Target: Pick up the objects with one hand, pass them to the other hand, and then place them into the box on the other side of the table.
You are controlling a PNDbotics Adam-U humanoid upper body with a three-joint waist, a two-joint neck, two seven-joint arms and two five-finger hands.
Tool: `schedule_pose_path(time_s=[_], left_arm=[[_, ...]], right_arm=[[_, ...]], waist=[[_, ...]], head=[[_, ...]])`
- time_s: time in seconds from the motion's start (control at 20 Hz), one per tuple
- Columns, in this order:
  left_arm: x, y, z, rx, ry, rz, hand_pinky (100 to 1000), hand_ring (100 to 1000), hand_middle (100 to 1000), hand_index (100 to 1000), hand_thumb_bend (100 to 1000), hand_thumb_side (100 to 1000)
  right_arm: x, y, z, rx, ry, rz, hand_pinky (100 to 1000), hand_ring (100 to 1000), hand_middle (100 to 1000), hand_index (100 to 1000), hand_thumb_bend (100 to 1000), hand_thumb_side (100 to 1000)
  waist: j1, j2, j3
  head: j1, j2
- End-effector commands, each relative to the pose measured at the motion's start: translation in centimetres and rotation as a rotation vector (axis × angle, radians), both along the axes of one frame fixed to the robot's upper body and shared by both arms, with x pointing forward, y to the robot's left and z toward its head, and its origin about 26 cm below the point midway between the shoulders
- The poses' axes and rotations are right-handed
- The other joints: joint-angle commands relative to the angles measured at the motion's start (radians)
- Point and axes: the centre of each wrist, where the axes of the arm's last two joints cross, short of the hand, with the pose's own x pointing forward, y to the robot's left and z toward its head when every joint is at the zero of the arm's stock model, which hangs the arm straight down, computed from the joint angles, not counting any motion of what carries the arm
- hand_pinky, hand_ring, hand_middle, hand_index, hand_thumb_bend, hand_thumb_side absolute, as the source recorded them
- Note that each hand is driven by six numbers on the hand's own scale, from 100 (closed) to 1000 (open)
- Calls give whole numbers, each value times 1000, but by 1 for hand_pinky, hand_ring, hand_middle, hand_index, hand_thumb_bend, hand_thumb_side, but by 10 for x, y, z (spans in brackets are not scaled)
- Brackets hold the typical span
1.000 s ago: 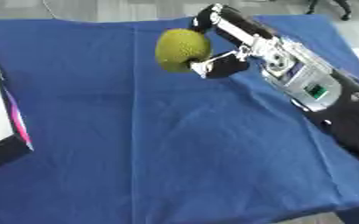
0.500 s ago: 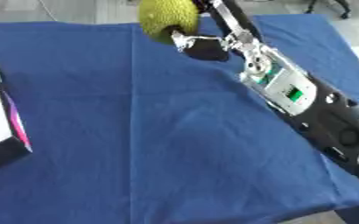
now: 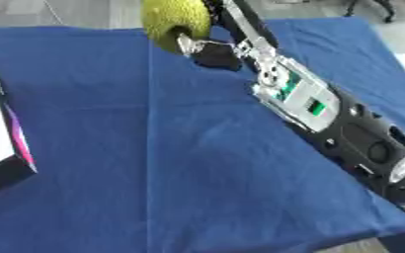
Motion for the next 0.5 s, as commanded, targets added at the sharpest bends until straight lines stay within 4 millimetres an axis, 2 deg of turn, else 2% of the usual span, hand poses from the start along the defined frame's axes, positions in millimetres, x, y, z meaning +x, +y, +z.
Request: schedule_pose_path(time_s=[0.05, 0.5], left_arm=[[-1, -4, 15, 24, -45, -16, 955, 884, 607, 680, 100, 668], [5, -25, 12, 104, -51, -73, 944, 881, 612, 686, 100, 651]], right_arm=[[0, 3, 7, -8, -2, 37, 682, 671, 450, 570, 100, 100], [0, 17, 3, -46, 23, 128, 682, 671, 451, 571, 100, 100]], waist=[[17, -41, 1], [21, -43, 2]], head=[[1, -2], [23, -2]])
